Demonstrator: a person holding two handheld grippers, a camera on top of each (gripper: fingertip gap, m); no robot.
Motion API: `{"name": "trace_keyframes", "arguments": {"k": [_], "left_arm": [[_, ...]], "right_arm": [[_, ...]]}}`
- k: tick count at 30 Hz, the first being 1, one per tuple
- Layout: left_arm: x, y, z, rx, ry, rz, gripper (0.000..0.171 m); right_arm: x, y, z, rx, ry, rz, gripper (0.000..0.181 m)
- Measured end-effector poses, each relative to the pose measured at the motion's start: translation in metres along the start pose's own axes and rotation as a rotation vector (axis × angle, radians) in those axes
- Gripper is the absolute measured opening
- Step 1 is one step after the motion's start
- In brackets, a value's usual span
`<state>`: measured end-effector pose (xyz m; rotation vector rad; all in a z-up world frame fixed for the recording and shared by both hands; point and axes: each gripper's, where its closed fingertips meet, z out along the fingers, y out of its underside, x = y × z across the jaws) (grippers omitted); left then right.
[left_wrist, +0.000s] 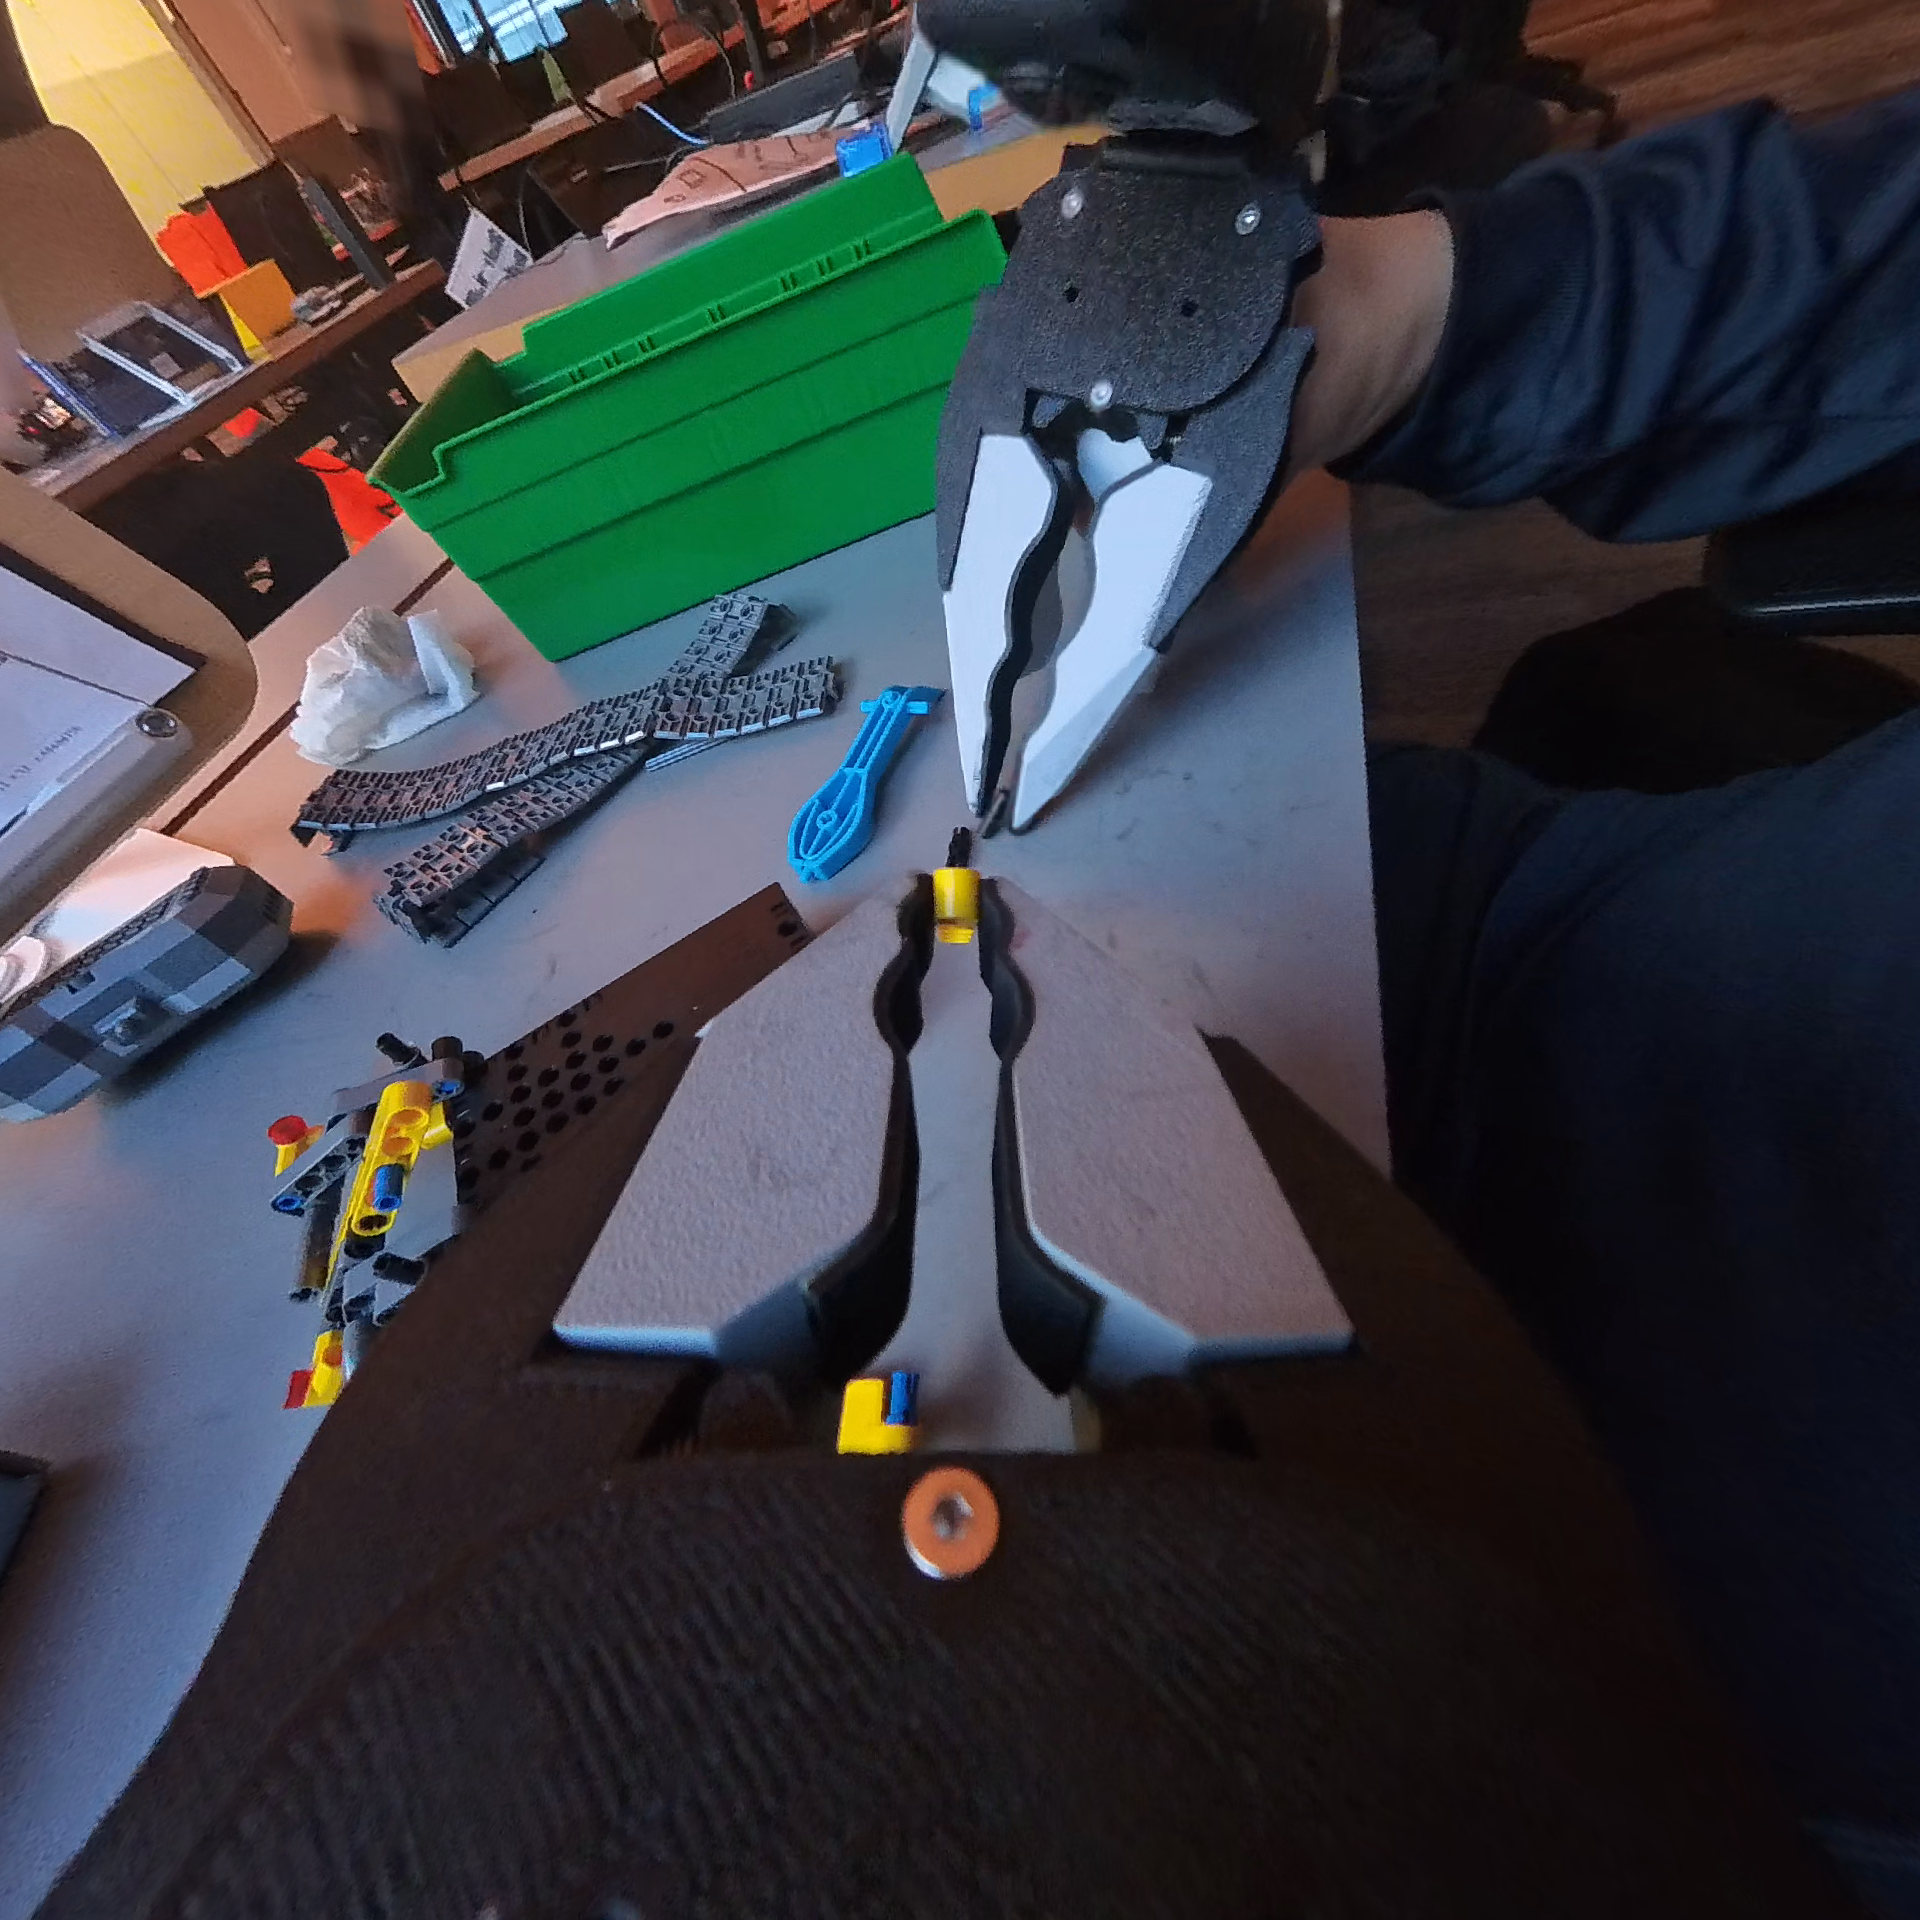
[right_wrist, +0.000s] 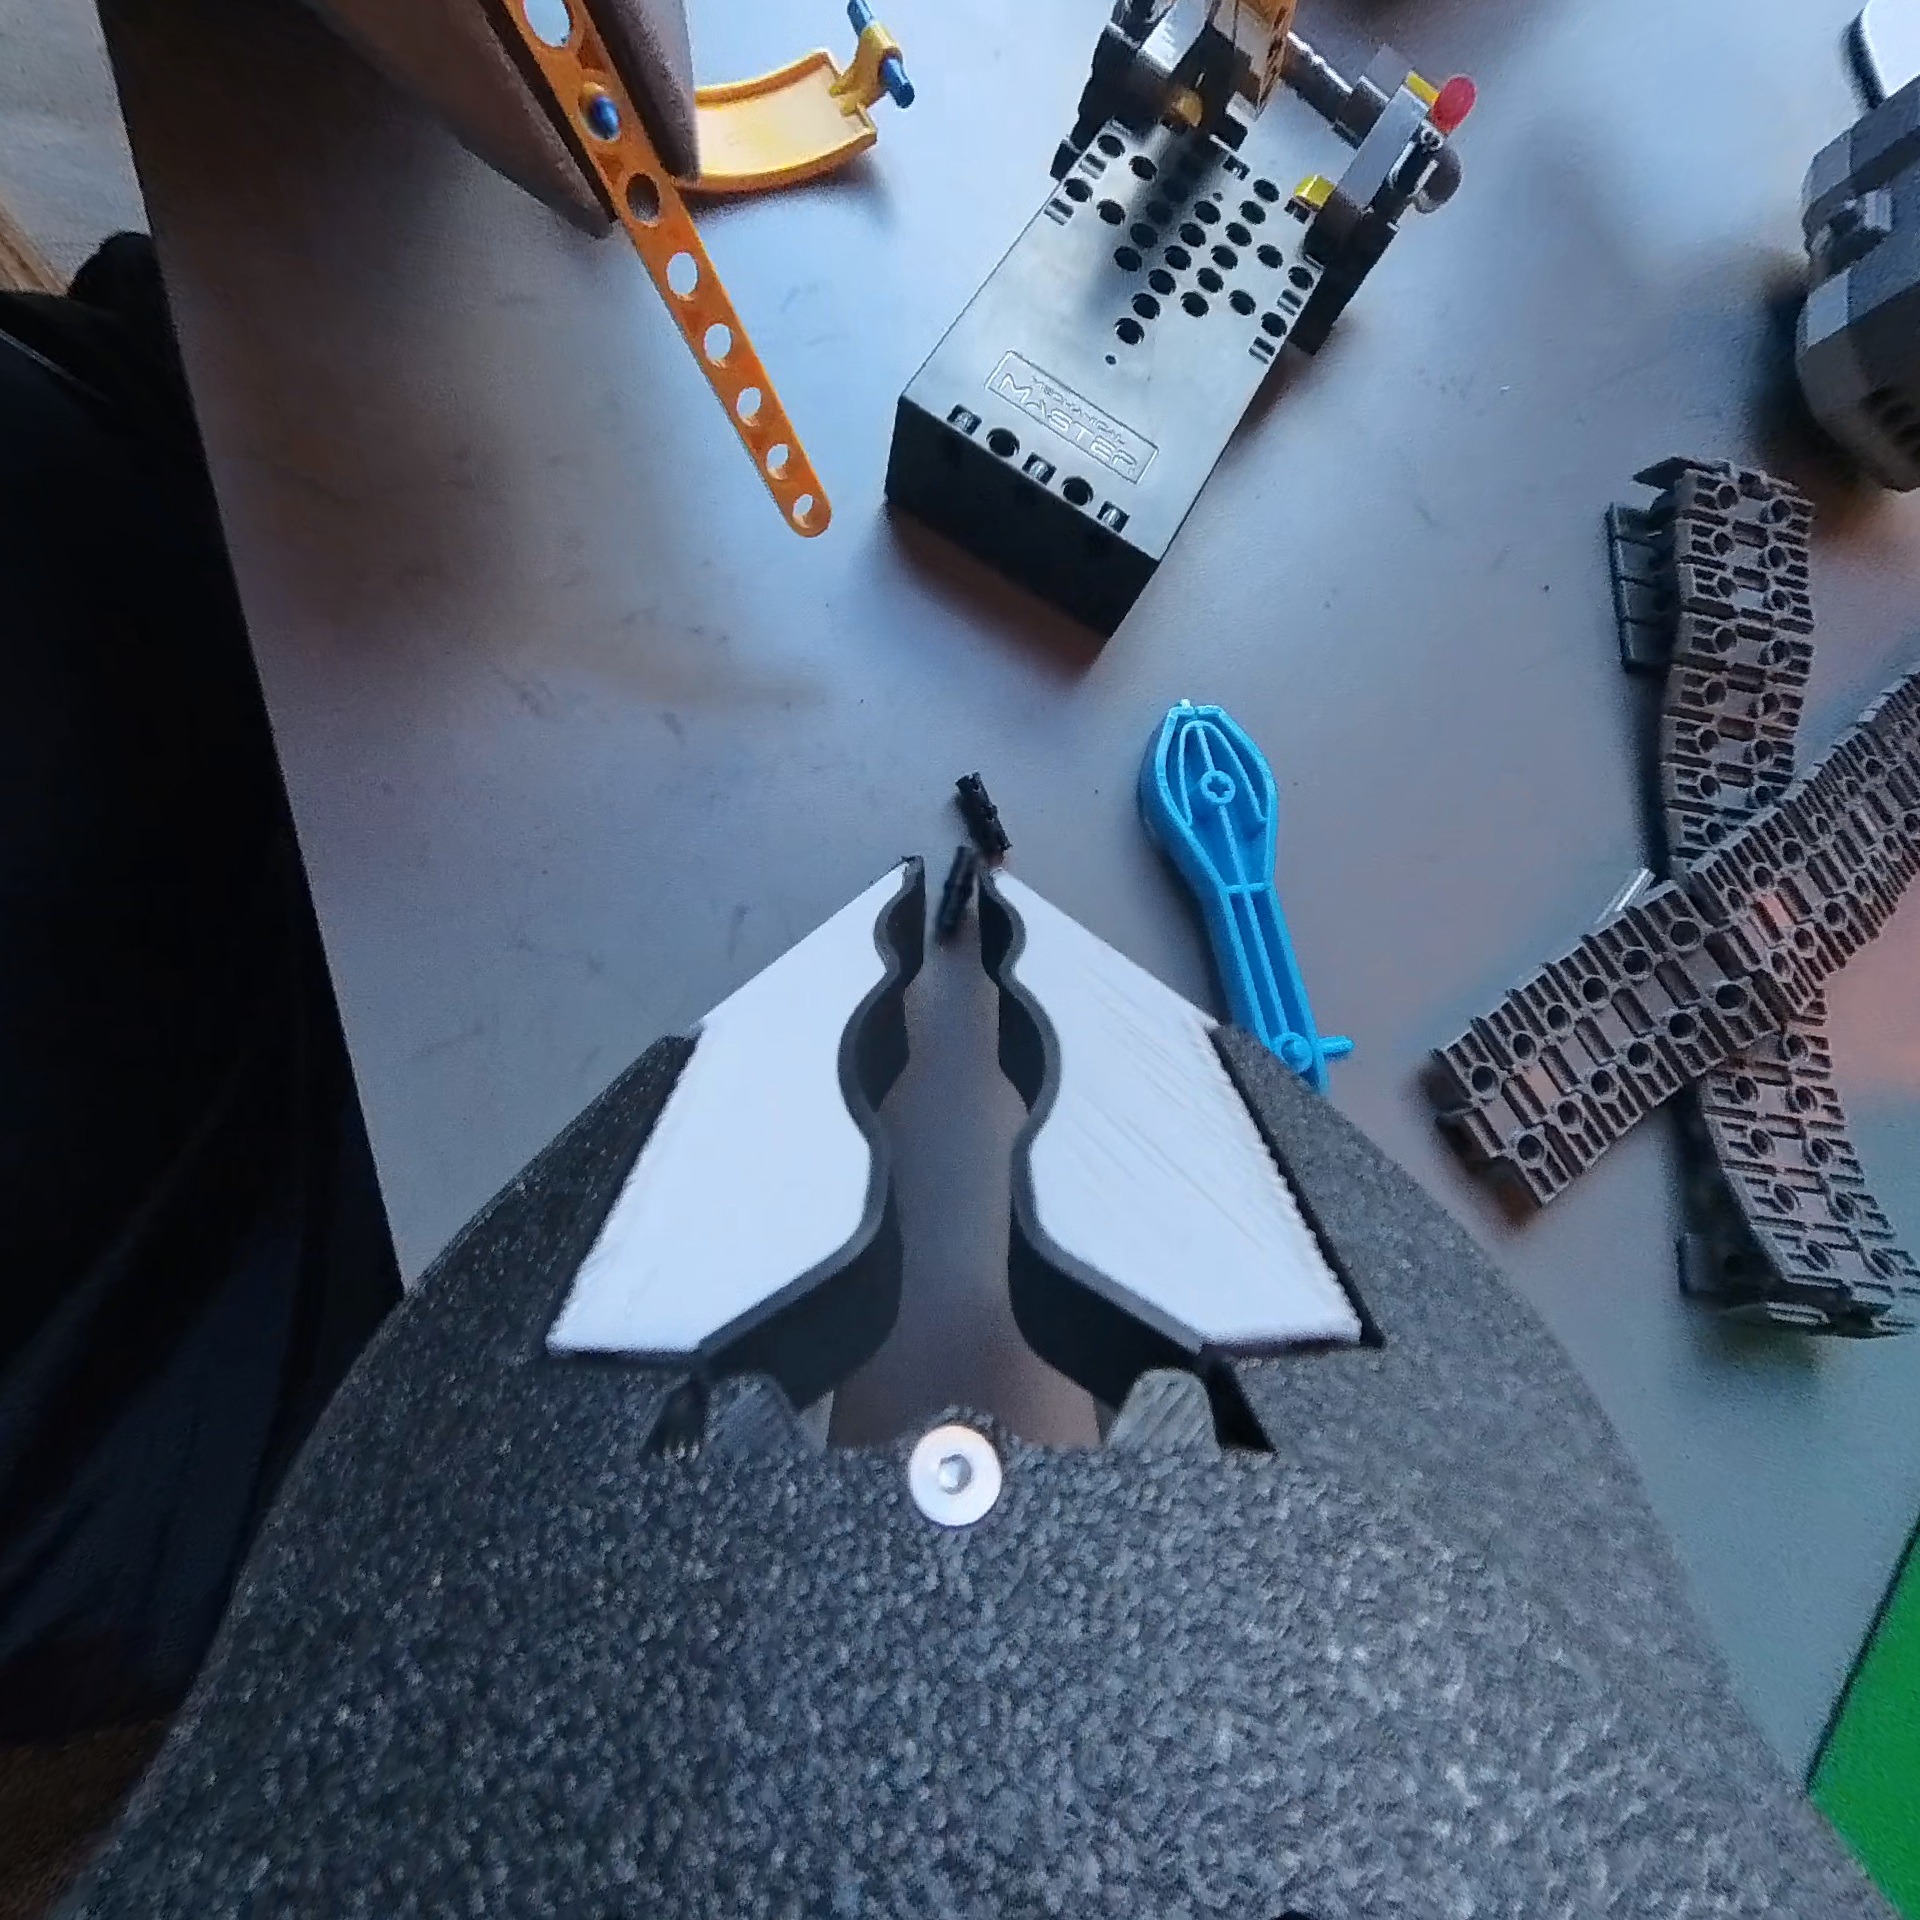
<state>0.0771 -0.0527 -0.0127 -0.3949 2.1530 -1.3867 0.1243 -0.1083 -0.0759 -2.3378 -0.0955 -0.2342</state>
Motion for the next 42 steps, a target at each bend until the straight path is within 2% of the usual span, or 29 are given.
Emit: {"name": "trace_keyframes", "arguments": {"k": [12, 22, 26, 33, 42], "left_arm": [[0.003, 0.003, 0.002, -0.019, 0.007, 0.02, 0.006], [0.004, 0.004, 0.004, -0.032, 0.016, 0.025, 0.006], [0.005, 0.005, 0.004, -0.034, 0.019, 0.031, 0.006], [0.007, 0.005, 0.004, -0.036, 0.025, 0.037, 0.006], [0.008, 0.005, 0.005, -0.041, 0.029, 0.05, 0.006]], "right_arm": [[0.003, 0.008, -0.008, -0.015, -0.004, -0.011, 0.01], [-0.002, 0.004, -0.004, 0.002, -0.06, -0.012, 0.002], [-0.002, -0.006, -0.001, 0.034, -0.047, -0.048, 0.002], [-0.003, -0.009, 0.007, -0.024, 0.017, -0.193, 0.005], [0.0, -0.009, 0.006, -0.027, 0.03, -0.19, 0.012]]}}
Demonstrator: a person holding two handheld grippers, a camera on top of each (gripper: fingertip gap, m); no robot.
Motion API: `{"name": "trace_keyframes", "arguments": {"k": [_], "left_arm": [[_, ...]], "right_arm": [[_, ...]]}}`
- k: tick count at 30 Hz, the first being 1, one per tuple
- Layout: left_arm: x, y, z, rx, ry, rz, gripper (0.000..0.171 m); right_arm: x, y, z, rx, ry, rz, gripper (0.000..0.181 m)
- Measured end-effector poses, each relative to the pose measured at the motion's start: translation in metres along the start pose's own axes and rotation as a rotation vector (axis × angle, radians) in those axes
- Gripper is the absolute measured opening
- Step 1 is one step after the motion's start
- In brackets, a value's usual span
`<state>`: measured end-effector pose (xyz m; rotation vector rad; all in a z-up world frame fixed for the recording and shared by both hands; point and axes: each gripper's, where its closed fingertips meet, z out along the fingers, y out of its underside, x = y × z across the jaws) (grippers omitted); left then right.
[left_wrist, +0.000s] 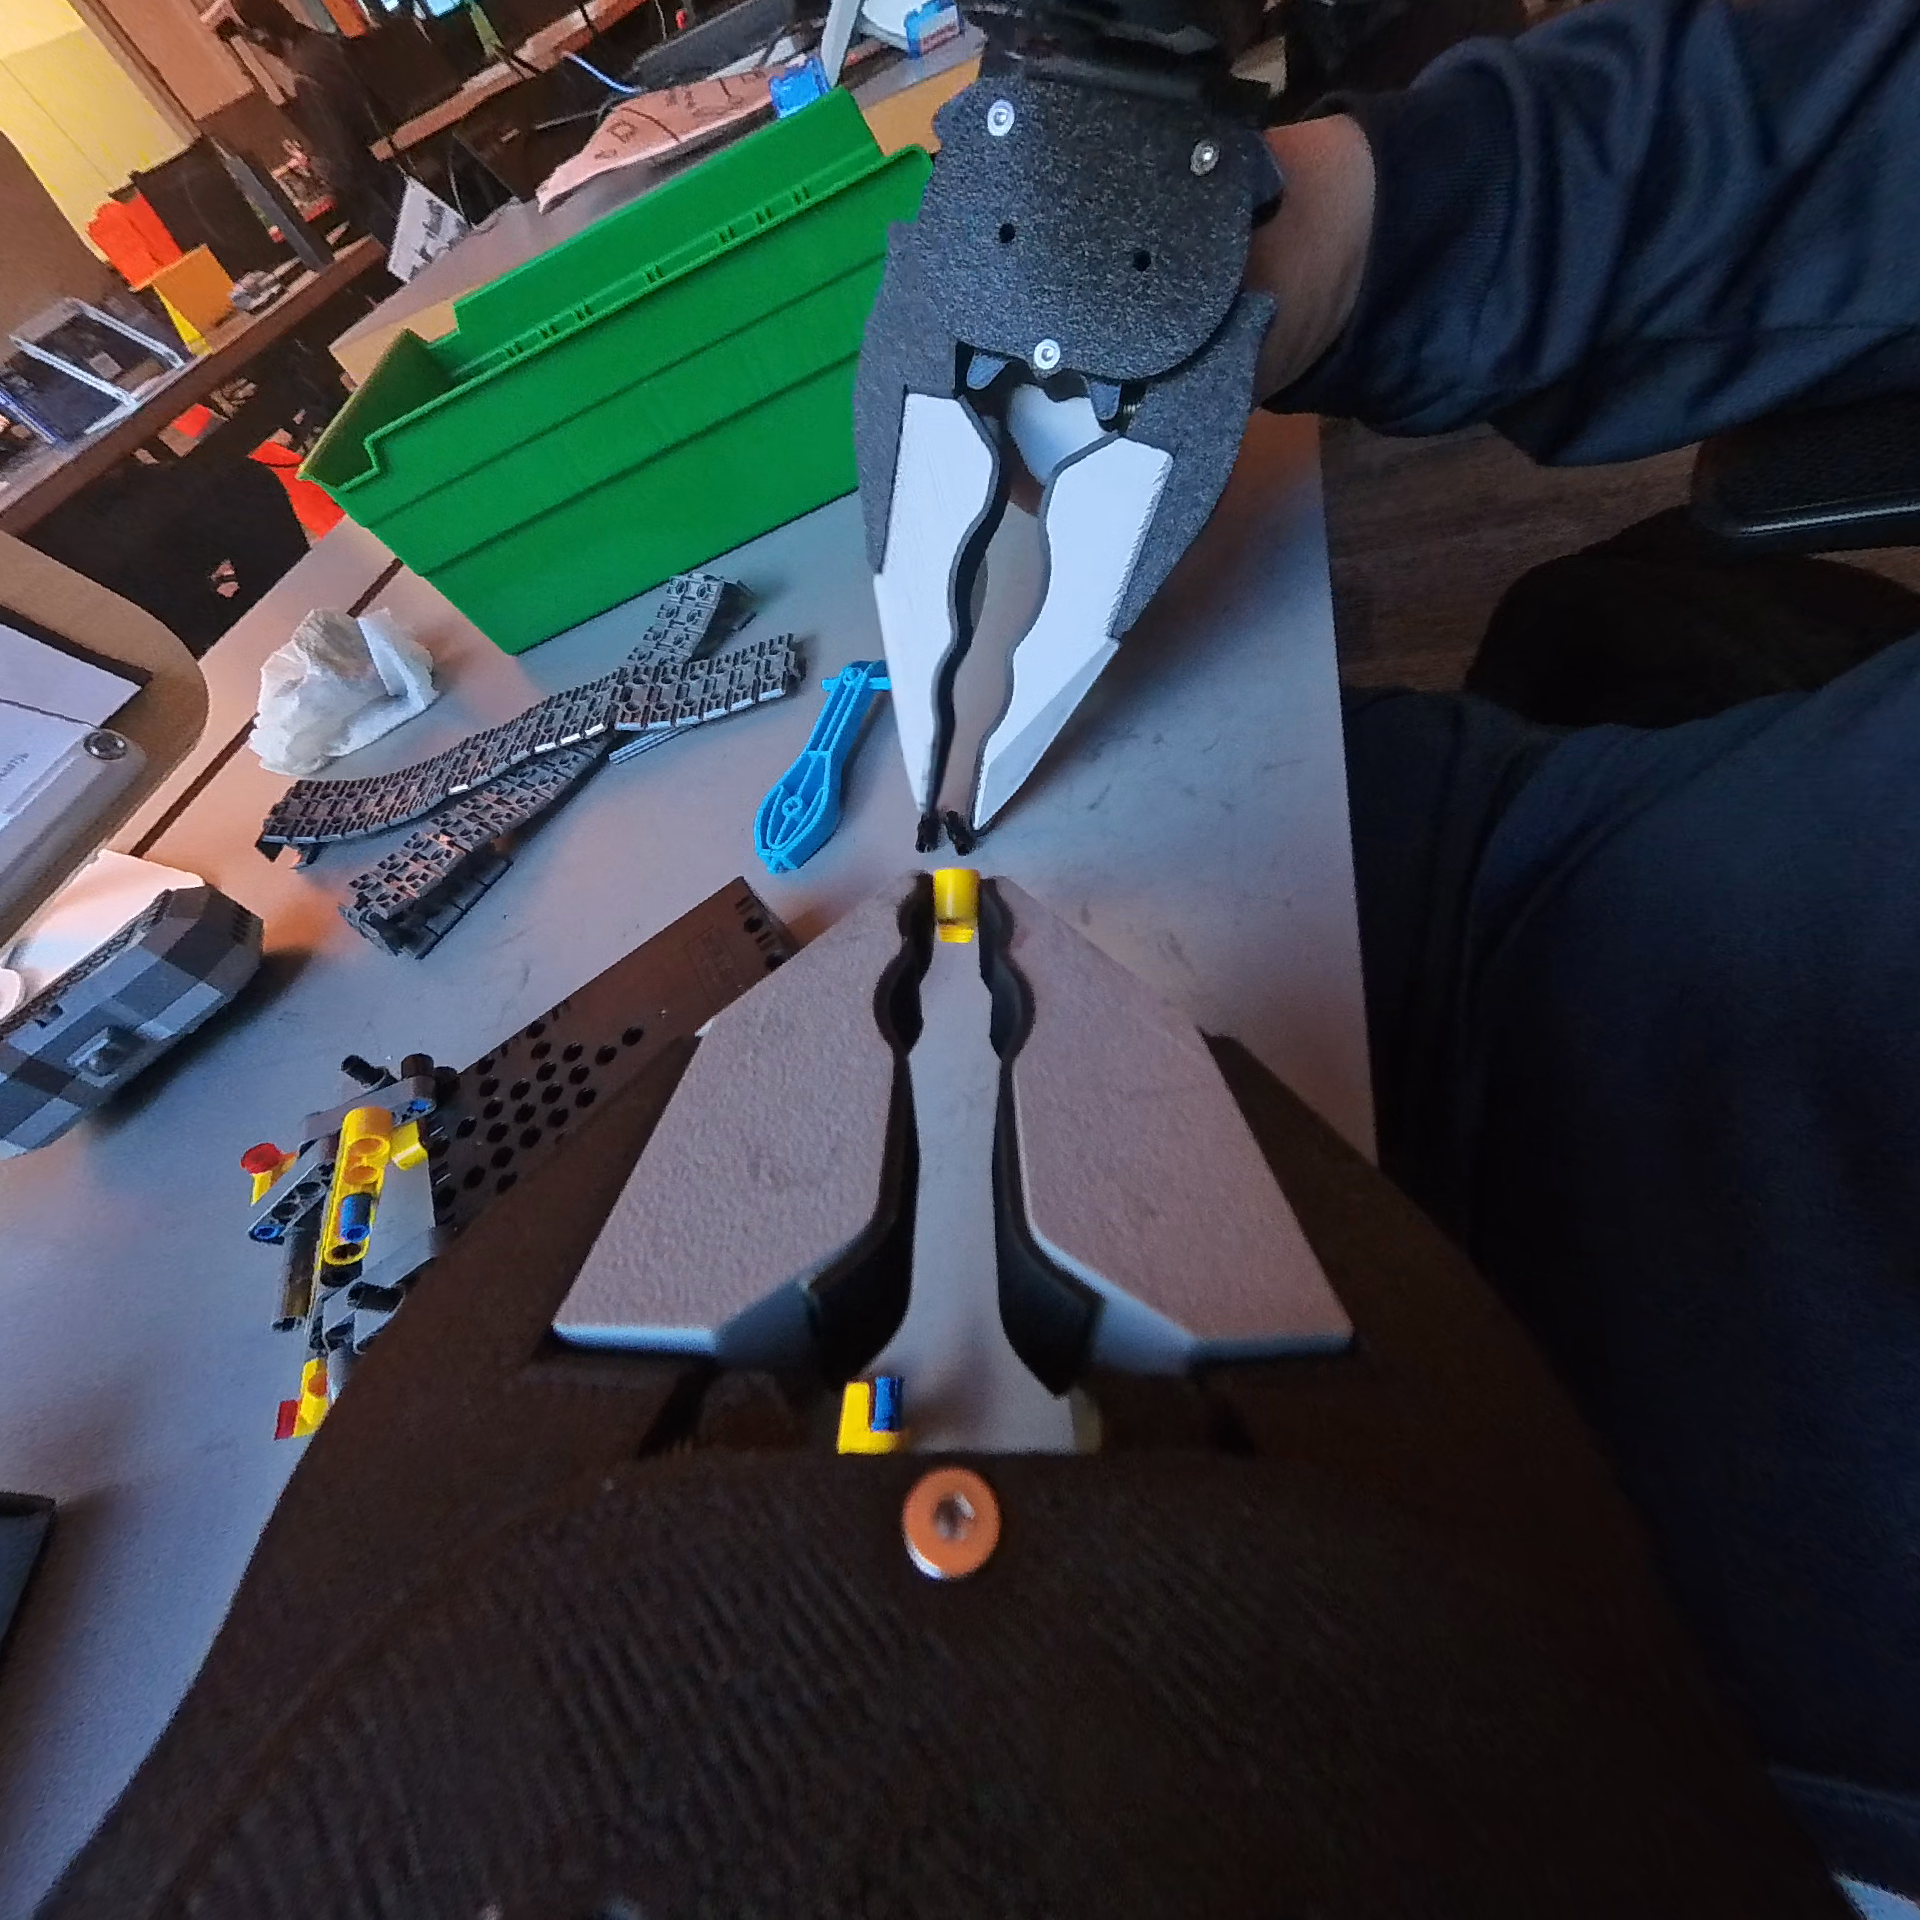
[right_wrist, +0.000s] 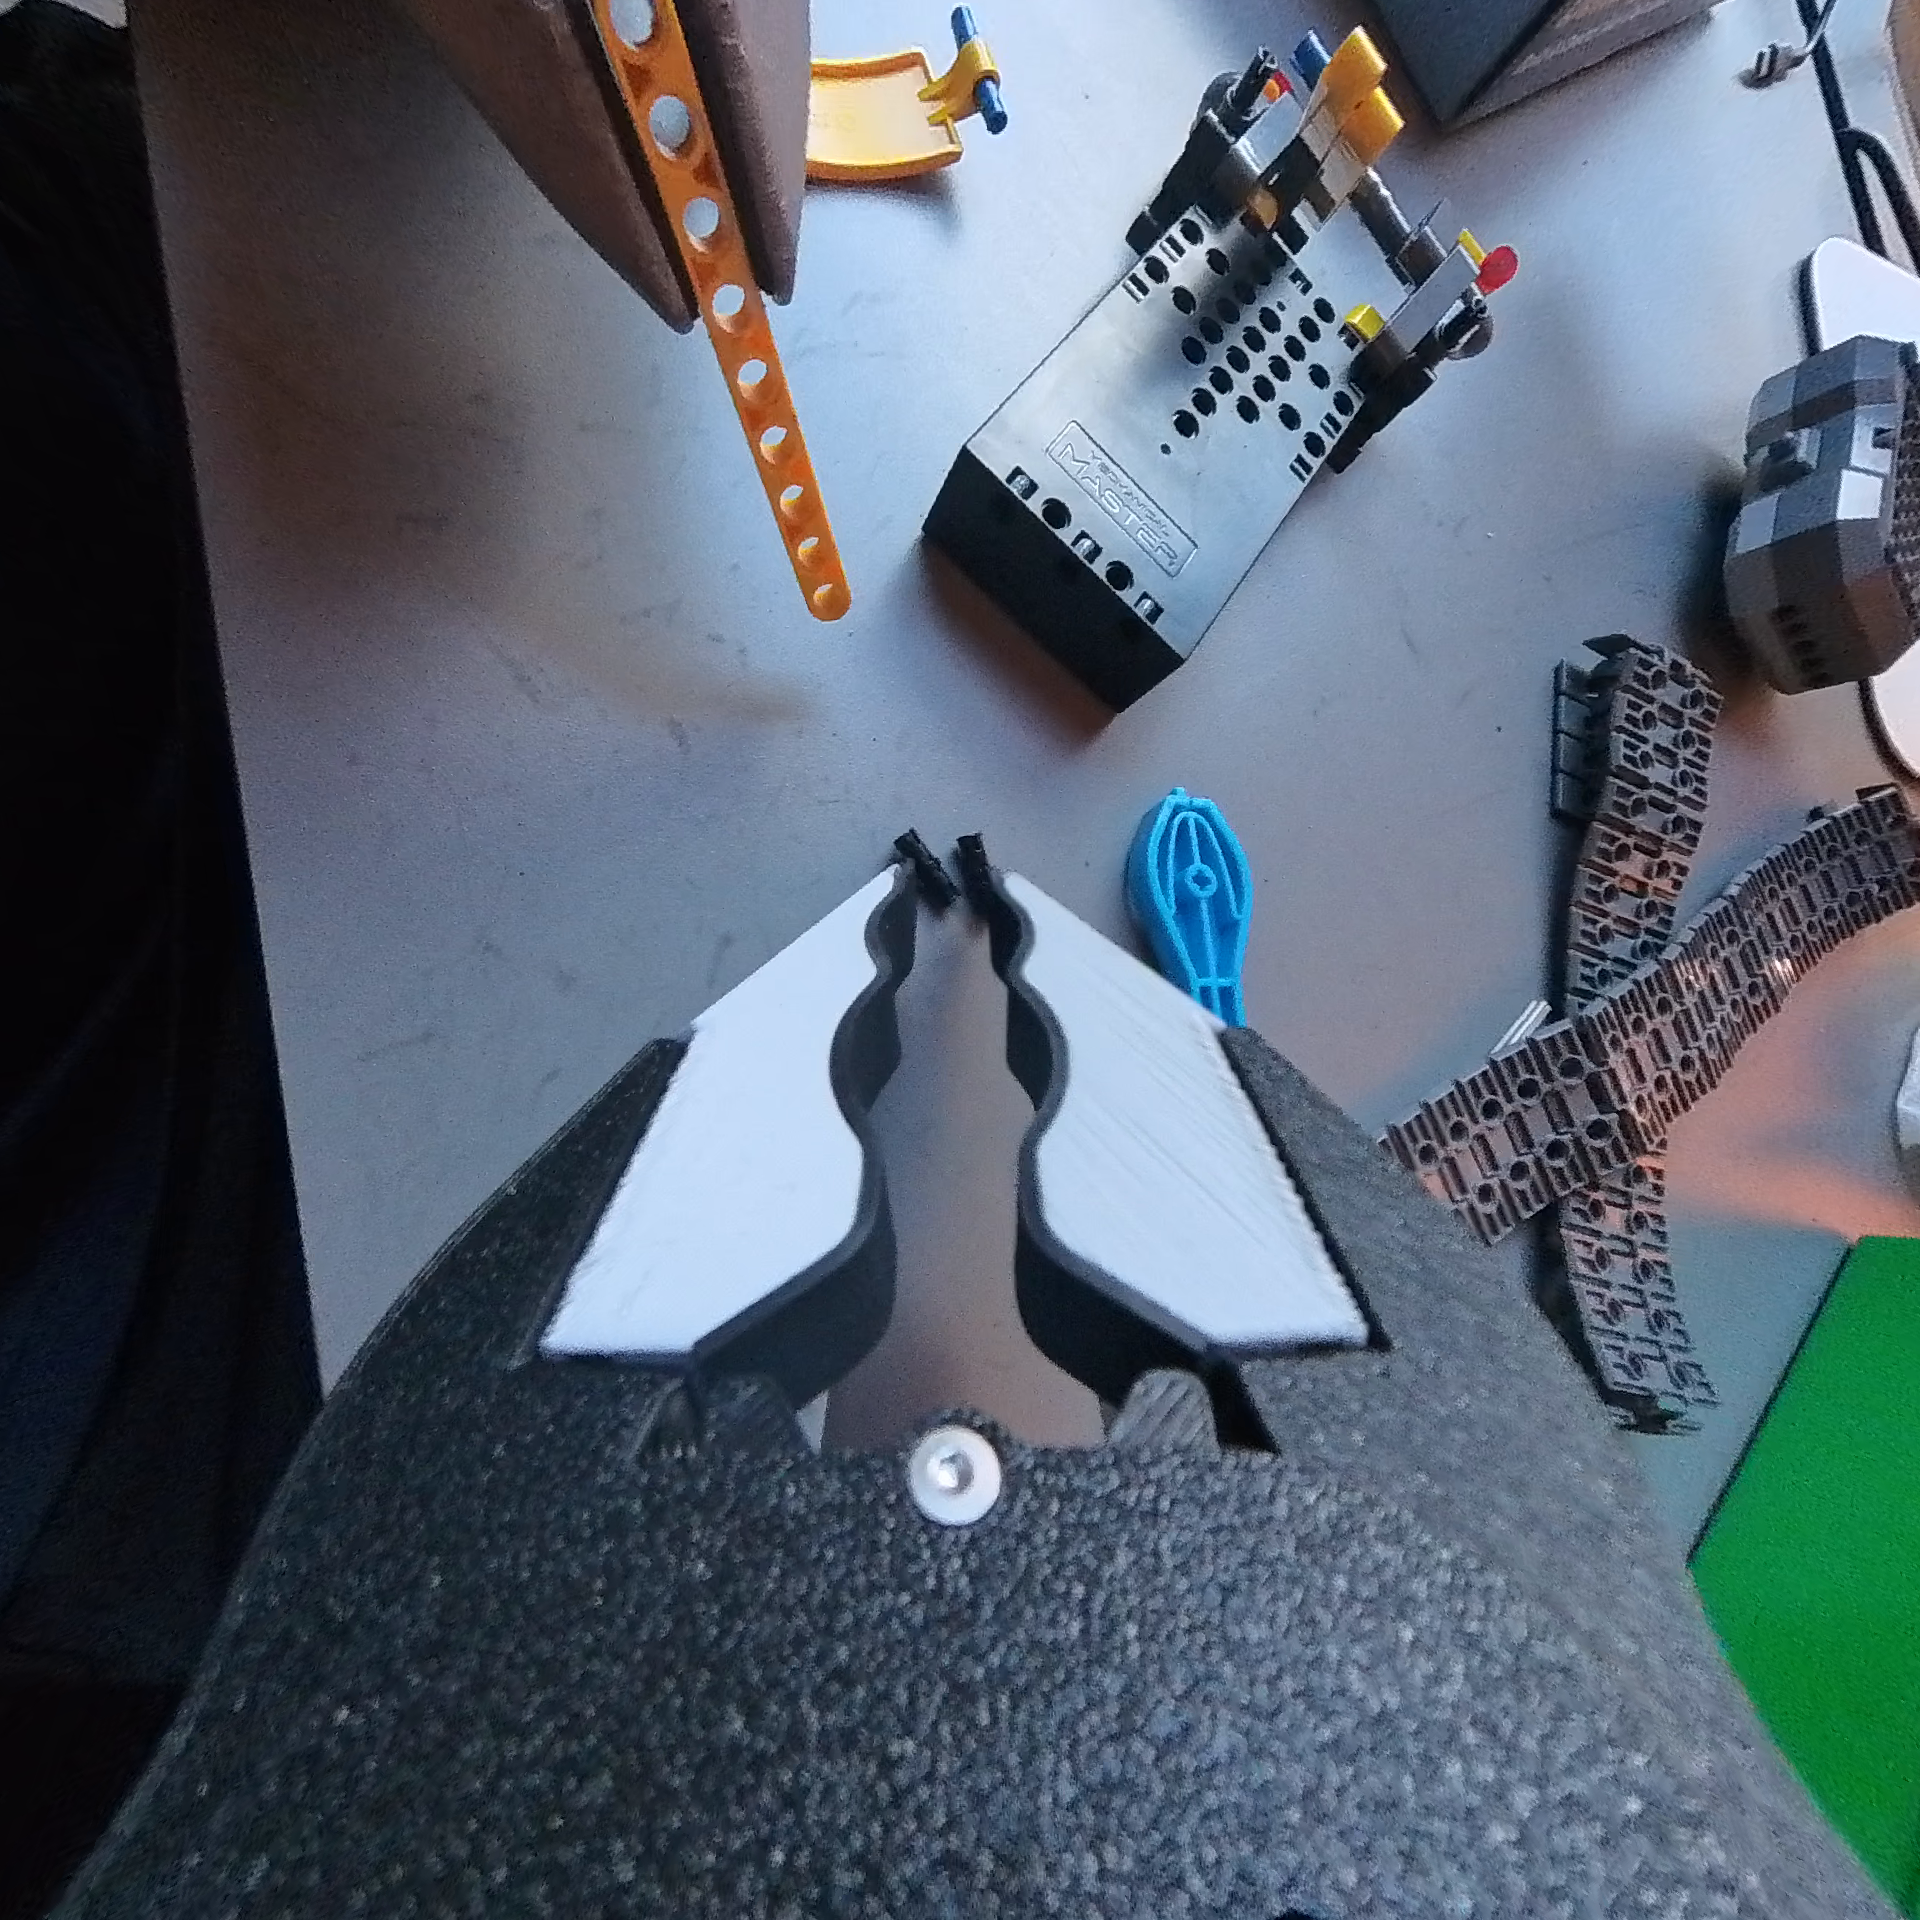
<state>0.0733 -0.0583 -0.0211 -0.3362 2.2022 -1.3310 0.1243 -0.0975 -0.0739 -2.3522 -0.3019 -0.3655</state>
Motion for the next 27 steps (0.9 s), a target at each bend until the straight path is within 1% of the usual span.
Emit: {"name": "trace_keyframes", "arguments": {"k": [4, 13, 19, 21, 27], "left_arm": [[0.0006, 0.0007, 0.0008, -0.007, 0.003, 0.003, 0.006], [0.0006, 0.0007, 0.0007, -0.007, 0.004, 0.0, 0.006], [0.0008, 0.0006, 0.0006, -0.007, 0.005, 0.001, 0.006], [0.0008, 0.0006, 0.0005, -0.006, 0.005, 0.0, 0.006], [0.0013, 0.0007, 0.0006, -0.008, 0.006, 0.004, 0.006]], "right_arm": [[0.0024, -0.0003, -0.0003, 0.001, -0.015, 0.001, 0.017], [0.0005, -0.0004, 0.0024, 0.034, -0.176, 0.074, 0.02], [-0.0018, 0.0001, 0.0032, 0.059, -0.278, 0.101, 0.016], [-0.0017, 0.0003, 0.0037, 0.062, -0.312, 0.115, 0.017], [-0.0036, 0.0001, 0.0038, 0.081, -0.367, 0.125, 0.014]]}}
